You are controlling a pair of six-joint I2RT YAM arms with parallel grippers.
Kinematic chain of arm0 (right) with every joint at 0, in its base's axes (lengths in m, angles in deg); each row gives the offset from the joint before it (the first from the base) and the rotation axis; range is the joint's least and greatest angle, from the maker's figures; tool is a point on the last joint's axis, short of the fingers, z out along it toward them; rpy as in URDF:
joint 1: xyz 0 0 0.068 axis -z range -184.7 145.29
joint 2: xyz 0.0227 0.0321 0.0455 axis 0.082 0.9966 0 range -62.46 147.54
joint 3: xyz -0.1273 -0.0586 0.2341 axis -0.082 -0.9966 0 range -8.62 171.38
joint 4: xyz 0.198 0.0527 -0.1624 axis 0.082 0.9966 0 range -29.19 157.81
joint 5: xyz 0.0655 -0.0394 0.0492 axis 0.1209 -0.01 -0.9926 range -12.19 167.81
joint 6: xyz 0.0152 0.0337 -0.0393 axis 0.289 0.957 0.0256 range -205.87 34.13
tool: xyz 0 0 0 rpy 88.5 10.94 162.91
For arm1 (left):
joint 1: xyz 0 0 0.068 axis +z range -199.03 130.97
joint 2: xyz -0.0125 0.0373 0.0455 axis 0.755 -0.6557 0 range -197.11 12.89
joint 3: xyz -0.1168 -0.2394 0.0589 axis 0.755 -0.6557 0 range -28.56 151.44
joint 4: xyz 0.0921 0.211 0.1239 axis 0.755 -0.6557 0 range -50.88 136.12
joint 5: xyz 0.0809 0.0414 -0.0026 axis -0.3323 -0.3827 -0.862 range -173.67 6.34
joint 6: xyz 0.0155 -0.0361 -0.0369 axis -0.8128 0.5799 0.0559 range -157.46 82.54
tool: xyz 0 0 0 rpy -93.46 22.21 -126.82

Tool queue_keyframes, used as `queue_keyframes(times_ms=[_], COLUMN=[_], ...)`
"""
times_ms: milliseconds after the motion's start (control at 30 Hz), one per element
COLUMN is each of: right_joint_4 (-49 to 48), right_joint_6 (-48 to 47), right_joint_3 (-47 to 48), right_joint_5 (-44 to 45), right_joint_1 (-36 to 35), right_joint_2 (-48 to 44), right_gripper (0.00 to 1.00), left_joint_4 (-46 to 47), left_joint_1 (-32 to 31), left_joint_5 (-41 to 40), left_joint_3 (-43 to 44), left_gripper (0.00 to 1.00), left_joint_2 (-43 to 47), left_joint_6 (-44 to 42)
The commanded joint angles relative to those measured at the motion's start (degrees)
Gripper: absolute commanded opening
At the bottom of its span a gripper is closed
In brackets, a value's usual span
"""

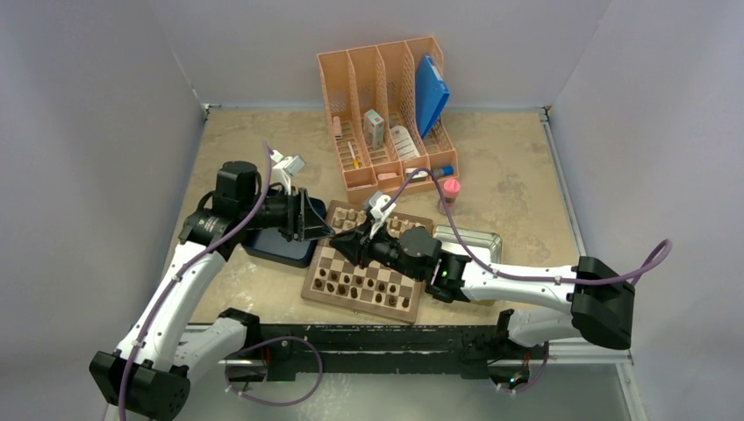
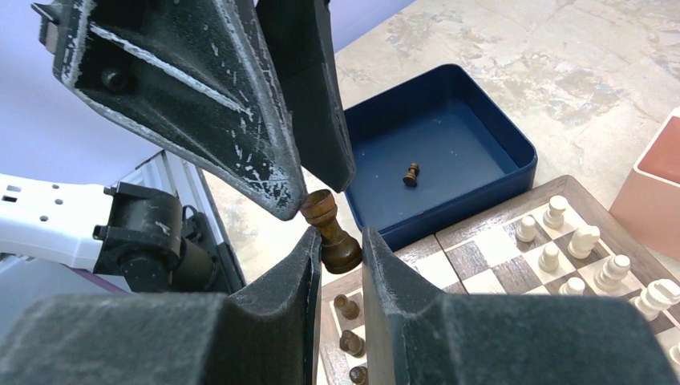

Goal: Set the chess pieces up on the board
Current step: Pick up the chess piece from the storage box.

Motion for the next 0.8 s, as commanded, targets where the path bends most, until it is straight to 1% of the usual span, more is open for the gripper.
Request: queue_keyframes(times_ms=[0,67,200,400,500,533,633,700,767], right_joint_4=[-3.5,-3.7,-3.7,-3.9,-4.0,-4.1,-4.2,-4.2,-3.9], right_joint_6=[0.7,0.8,0.8,1.2,1.6,1.8,1.9,1.9,1.9], right_joint_3=[0.7,0.8,0.8,0.7,0.9,0.9,0.8,0.7,0.5], right_joint_5=[0.7,0.7,0.9,1.8,2.0,2.1,1.8,1.4,1.0], right_joint_1=[0.1,0.2,0.1,0.1,0.1,0.1,0.1,0.1,0.1], right_joint_2=[-0.8,-0.8,-0.8,-0.7,-0.4,-0.4,-0.3,-0.3,-0.5], right_gripper=[0.00,0.00,0.00,0.00,0.00,0.00,0.00,0.00,0.00], left_joint_4=[2.5,3.0,3.6,4.5,5.6,5.9,6.0,6.0,6.1], left_joint_1=[-0.1,-0.1,-0.1,-0.1,-0.1,-0.1,-0.1,-0.1,-0.1], left_joint_5=[1.7,1.5,2.1,4.1,6.2,6.4,5.6,5.2,4.5], left_joint_3=[-0.6,-0.7,-0.8,-2.4,-3.6,-3.8,-4.1,-4.1,-4.0], left_gripper=[0.43,0.40,0.31,0.27,0.27,0.25,0.13,0.08,0.01], left_joint_2=[-0.9,-1.2,-1.8,-1.4,-1.2,-1.1,-1.0,-1.2,-1.4], left_joint_6=[0.2,0.2,0.5,1.4,2.4,2.5,2.0,1.7,1.6])
